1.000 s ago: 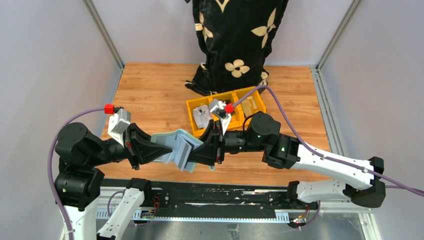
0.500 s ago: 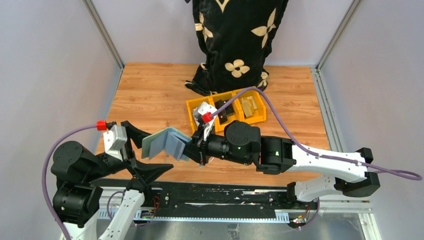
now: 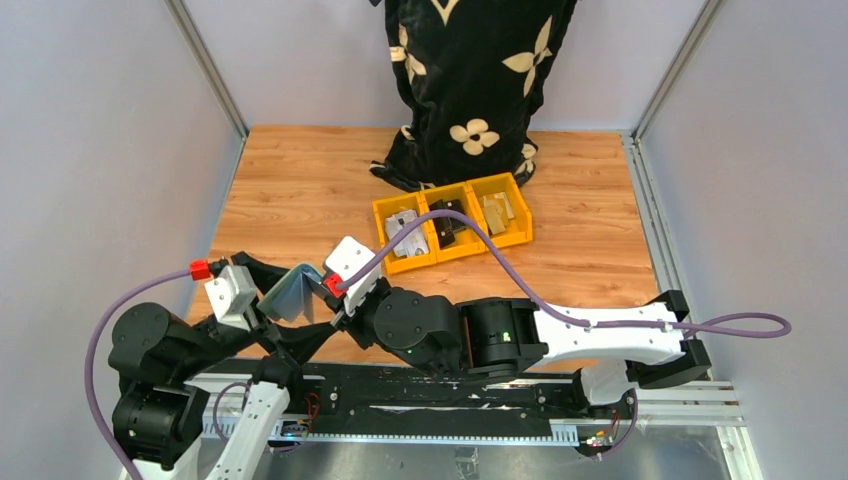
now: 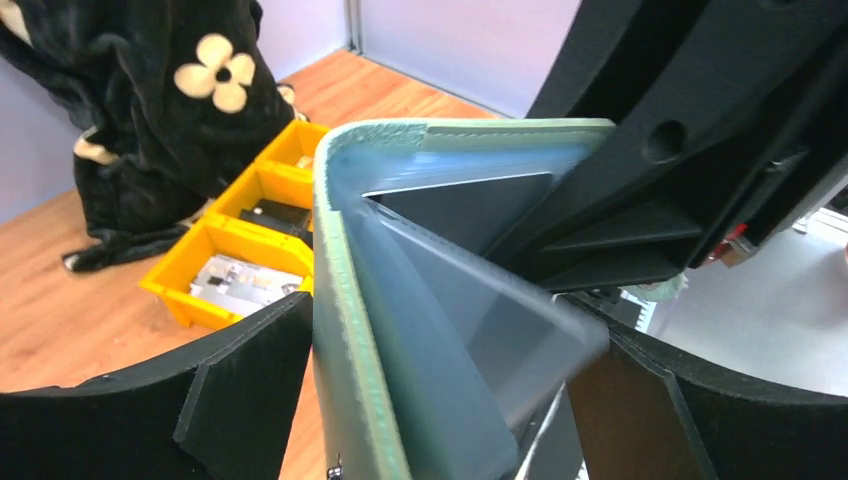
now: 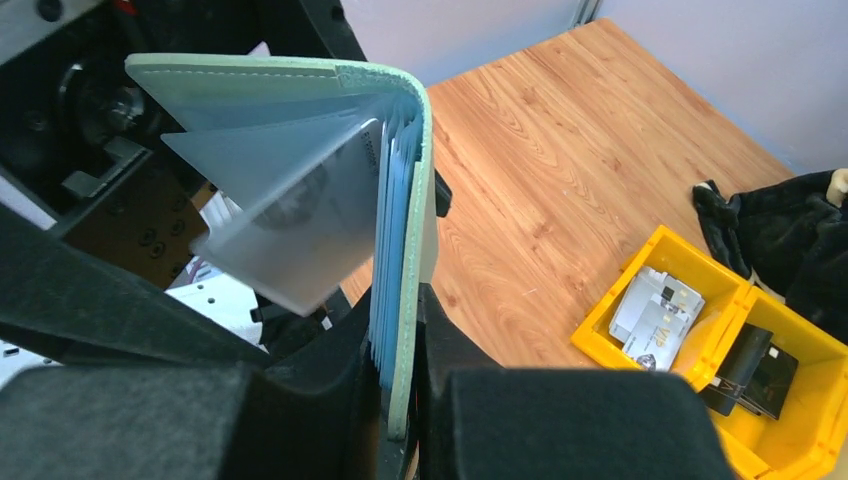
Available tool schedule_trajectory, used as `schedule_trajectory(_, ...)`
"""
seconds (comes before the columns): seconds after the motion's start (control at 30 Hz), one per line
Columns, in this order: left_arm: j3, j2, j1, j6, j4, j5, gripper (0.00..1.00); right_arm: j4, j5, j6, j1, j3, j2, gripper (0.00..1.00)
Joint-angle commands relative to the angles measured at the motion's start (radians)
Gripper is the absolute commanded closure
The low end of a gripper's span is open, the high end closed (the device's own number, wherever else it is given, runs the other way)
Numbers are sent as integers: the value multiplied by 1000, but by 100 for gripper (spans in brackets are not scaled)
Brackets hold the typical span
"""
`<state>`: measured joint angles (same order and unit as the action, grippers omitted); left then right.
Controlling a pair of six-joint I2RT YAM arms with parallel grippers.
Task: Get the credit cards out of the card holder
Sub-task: Remove the credit card from the card holder.
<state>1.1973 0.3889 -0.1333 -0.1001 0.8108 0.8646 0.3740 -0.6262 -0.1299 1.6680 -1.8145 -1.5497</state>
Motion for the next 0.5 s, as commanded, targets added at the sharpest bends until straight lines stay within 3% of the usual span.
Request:
schedule_trajectory(0.0,6,-34,-1,71,-3,25,6,0,-60,32,21,8,36,100)
schedule_trajectory(0.17,21,-25,-2,140,68,64,13,-38,-37,32,21,86,114,100)
schedule_trajectory(0.23,32,-18,-2,147,70,29,23,-38,-26,30,21,104,138,100)
schedule_trajectory(0.27,41,-10,-2,150,70,3,33,-32,-22,26,21,106,142,100)
schedule_trajectory(0.33,60,8,-2,129,62,-51,40,-21,-18,22,23,106,145,100)
schedule_trajectory(0.47,81,14,-2,87,22,-53,41,2,-18,21,26,103,141,100)
